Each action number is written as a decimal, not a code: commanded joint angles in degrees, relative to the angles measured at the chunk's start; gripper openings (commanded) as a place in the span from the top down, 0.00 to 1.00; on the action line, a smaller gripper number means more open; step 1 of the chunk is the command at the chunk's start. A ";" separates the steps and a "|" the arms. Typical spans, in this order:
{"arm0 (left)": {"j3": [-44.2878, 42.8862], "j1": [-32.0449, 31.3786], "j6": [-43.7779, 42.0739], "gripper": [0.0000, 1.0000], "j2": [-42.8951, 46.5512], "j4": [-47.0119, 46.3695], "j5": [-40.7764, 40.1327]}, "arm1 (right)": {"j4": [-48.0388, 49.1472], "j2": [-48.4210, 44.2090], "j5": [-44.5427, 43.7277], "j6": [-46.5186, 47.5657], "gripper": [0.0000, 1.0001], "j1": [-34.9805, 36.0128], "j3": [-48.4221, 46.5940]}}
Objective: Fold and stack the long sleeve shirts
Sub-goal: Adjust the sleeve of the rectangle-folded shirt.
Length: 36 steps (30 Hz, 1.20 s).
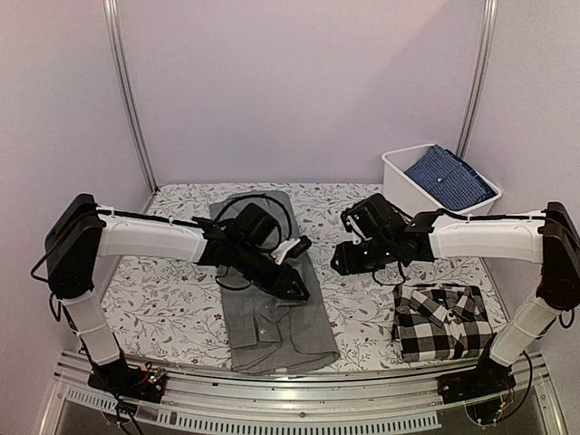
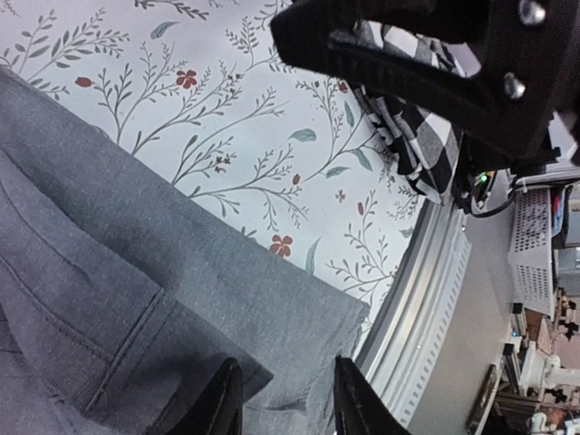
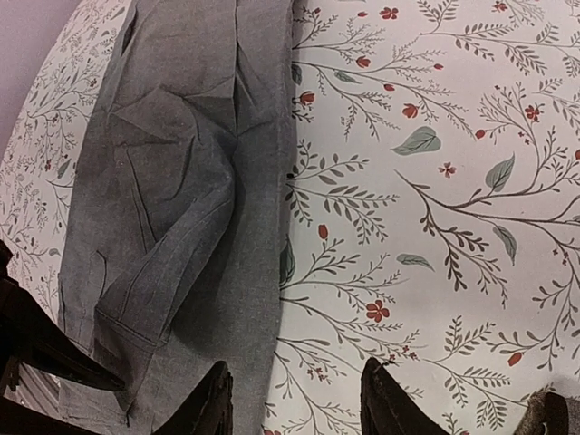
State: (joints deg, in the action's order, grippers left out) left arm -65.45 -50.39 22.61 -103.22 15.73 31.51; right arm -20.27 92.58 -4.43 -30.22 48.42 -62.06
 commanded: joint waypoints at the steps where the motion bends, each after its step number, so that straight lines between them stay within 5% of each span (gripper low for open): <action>1: 1.33 0.41 4.11 0.64 2.98 -7.26 2.43 | -0.61 -1.81 -0.34 -0.39 0.53 -0.26 0.96; 9: 4.57 1.77 7.82 0.65 9.38 -10.93 0.73 | 5.00 0.19 9.03 -0.55 0.52 2.07 0.46; 24: 16.77 14.07 10.61 0.64 22.38 -10.85 -5.26 | 19.76 7.39 21.07 -10.02 0.47 7.30 3.97; 32: 17.19 15.63 9.87 0.65 22.72 -10.76 -4.78 | 19.79 10.41 22.43 -11.03 0.61 7.74 3.46; 36: 17.46 16.06 9.66 0.65 22.56 -10.45 -4.81 | 17.76 10.14 20.48 -10.72 0.84 7.51 3.24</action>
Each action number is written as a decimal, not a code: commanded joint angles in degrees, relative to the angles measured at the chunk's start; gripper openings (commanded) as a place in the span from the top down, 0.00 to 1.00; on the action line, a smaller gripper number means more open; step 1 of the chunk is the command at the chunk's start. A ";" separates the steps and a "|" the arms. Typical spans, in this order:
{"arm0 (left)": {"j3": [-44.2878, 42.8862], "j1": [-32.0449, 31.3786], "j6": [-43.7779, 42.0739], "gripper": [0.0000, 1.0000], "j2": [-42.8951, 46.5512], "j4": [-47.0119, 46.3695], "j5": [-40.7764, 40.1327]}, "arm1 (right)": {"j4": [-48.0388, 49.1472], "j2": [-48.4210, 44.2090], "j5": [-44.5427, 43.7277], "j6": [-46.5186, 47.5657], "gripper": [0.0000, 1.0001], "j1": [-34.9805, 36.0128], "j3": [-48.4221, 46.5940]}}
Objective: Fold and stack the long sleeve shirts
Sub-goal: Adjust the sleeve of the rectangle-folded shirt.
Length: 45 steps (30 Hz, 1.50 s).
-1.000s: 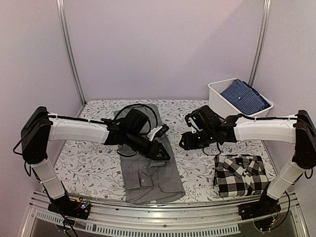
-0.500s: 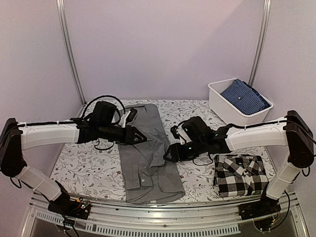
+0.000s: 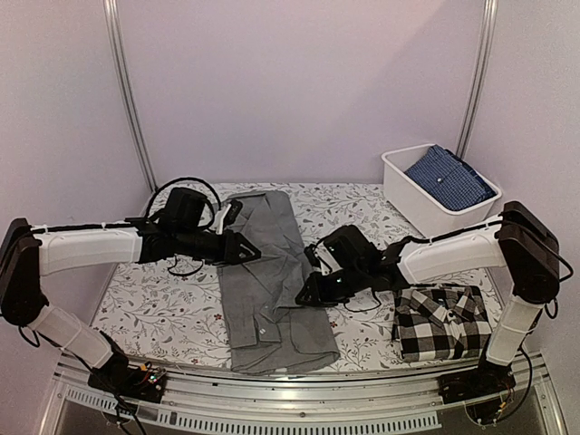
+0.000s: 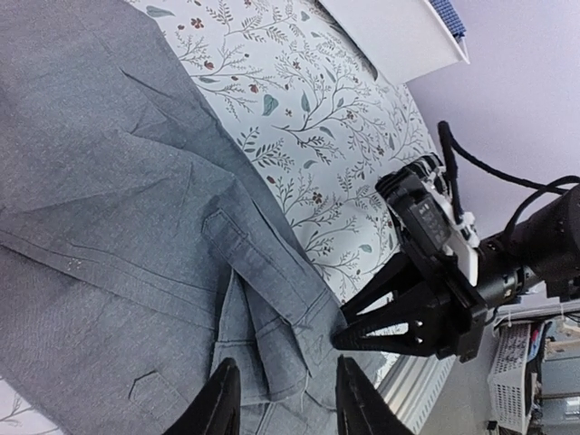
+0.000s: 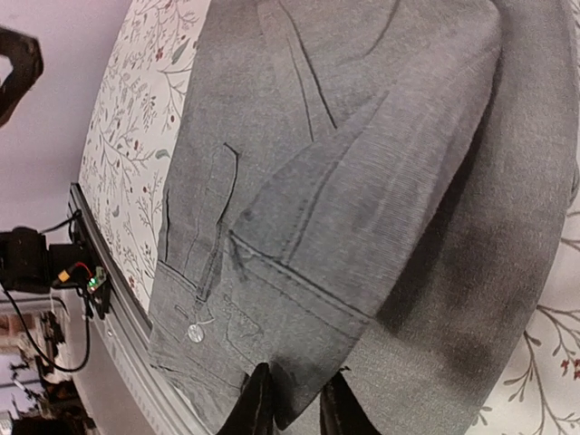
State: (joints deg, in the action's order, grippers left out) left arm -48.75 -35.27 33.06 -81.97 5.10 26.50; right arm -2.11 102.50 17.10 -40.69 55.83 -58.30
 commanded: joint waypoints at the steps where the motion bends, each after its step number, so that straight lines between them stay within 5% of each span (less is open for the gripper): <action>1: 1.05 1.08 -0.92 0.65 1.23 0.48 0.02 | -1.25 -0.03 -1.83 -0.07 0.90 -0.21 -0.21; 4: 1.90 1.93 -0.84 0.65 0.90 0.96 -0.28 | -3.11 -1.48 -2.96 0.49 1.00 -2.15 2.01; 23: 1.62 3.95 3.08 0.65 -12.26 -2.92 -0.93 | -12.45 -2.27 -11.10 2.85 0.98 -3.56 3.49; 33: -1.62 4.15 6.01 0.64 -17.08 -7.83 -3.90 | -16.80 -3.75 -14.86 4.49 0.70 -2.32 -0.69; 45: -5.33 2.92 7.45 0.65 -22.71 -7.83 -7.33 | -22.98 -3.47 -22.76 7.17 0.65 1.73 -8.45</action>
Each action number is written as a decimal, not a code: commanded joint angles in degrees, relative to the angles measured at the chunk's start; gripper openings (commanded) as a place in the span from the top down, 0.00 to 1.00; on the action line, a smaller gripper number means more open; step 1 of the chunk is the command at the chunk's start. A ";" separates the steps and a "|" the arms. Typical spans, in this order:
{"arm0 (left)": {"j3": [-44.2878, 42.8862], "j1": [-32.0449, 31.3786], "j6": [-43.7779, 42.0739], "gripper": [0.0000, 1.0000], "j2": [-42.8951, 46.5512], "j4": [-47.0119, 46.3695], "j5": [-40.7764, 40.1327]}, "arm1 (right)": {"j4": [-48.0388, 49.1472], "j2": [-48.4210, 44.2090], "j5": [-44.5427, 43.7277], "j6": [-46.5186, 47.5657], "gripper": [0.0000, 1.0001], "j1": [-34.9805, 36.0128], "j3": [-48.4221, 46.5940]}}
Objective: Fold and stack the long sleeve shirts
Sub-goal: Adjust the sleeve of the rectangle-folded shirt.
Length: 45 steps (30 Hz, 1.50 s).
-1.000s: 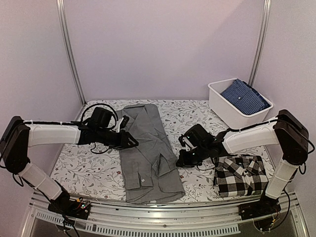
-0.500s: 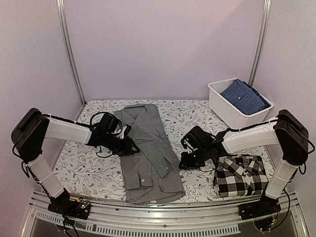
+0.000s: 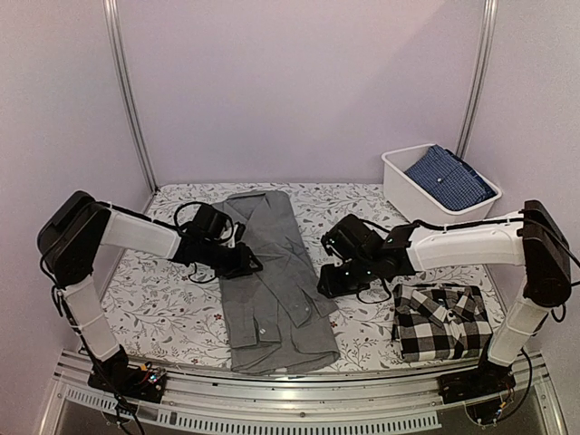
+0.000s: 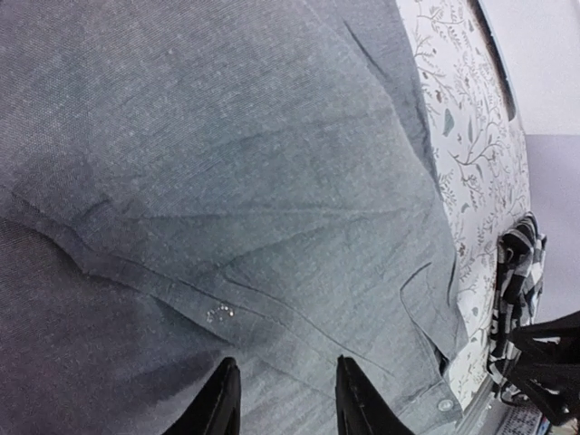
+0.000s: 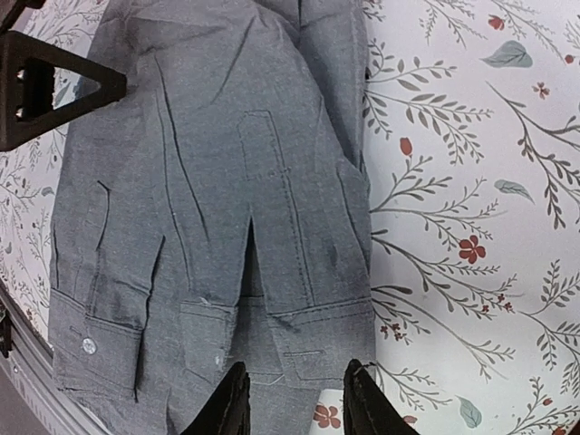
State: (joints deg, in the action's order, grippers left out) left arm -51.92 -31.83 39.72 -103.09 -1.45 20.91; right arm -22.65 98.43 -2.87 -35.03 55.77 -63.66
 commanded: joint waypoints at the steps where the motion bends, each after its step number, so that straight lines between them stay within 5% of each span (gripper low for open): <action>1: -2.53 -0.81 0.99 0.65 -1.79 -1.15 -2.05 | -2.45 1.21 -2.66 1.61 0.65 2.10 -3.52; 12: -4.72 -3.92 1.02 0.69 -1.81 5.05 -10.00 | -3.12 7.11 -2.73 3.71 0.61 4.37 -8.59; 33: -4.10 -6.52 5.62 0.65 -4.42 0.10 -9.39 | -2.11 12.47 2.26 2.90 0.67 5.36 -9.25; 45: -4.66 -6.64 5.73 0.91 -3.73 -1.03 -9.97 | -1.80 12.53 4.76 3.12 0.83 5.31 -9.33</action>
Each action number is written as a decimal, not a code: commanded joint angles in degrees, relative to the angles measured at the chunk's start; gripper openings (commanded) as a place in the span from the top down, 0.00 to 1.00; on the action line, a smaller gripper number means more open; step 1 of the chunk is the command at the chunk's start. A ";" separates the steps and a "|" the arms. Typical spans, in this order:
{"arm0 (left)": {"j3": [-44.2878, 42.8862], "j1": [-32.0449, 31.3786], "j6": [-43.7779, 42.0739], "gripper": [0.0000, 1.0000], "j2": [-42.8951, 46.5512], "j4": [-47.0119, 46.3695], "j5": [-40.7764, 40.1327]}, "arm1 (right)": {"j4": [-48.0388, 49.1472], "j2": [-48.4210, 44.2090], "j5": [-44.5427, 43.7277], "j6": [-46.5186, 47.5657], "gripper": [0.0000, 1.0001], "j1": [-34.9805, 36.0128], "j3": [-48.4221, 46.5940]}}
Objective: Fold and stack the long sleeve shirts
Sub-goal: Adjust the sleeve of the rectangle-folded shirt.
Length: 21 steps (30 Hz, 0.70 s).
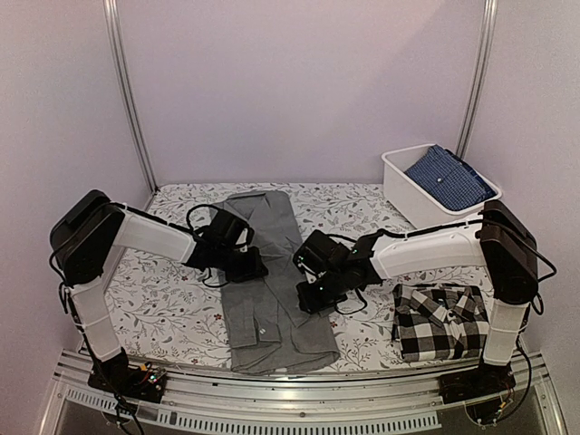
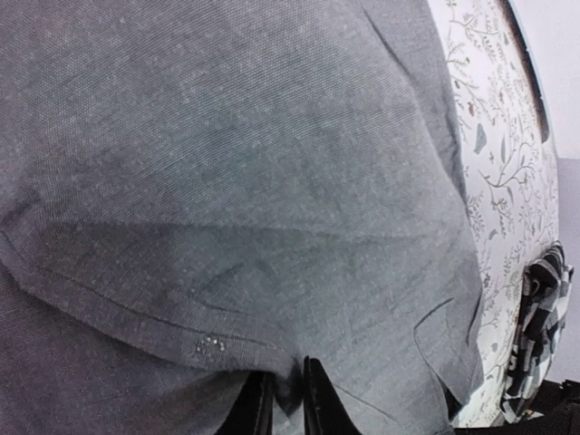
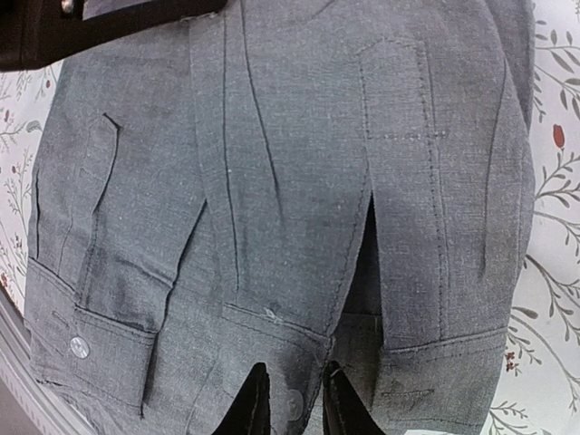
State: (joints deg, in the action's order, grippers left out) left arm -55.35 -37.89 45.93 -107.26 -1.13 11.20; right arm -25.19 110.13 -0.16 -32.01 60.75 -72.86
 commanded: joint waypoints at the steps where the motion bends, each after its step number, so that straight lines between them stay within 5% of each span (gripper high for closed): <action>1: -1.21 -0.57 -0.66 0.93 0.74 -1.26 -0.10 | 0.72 0.80 2.52 0.18 0.86 0.33 -0.09; 7: -1.11 -0.52 -2.08 1.00 3.01 0.87 0.65 | 0.54 -0.90 5.41 0.42 0.99 0.33 0.35; 21: 1.72 1.41 -5.66 1.00 8.56 8.46 1.95 | -1.90 -1.87 13.90 1.43 1.00 0.39 -1.79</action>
State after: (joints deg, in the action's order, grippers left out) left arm -55.20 -37.47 42.41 -101.06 4.29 12.47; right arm -25.61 110.10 9.67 -31.35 60.73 -72.82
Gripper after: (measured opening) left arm 0.004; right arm 0.007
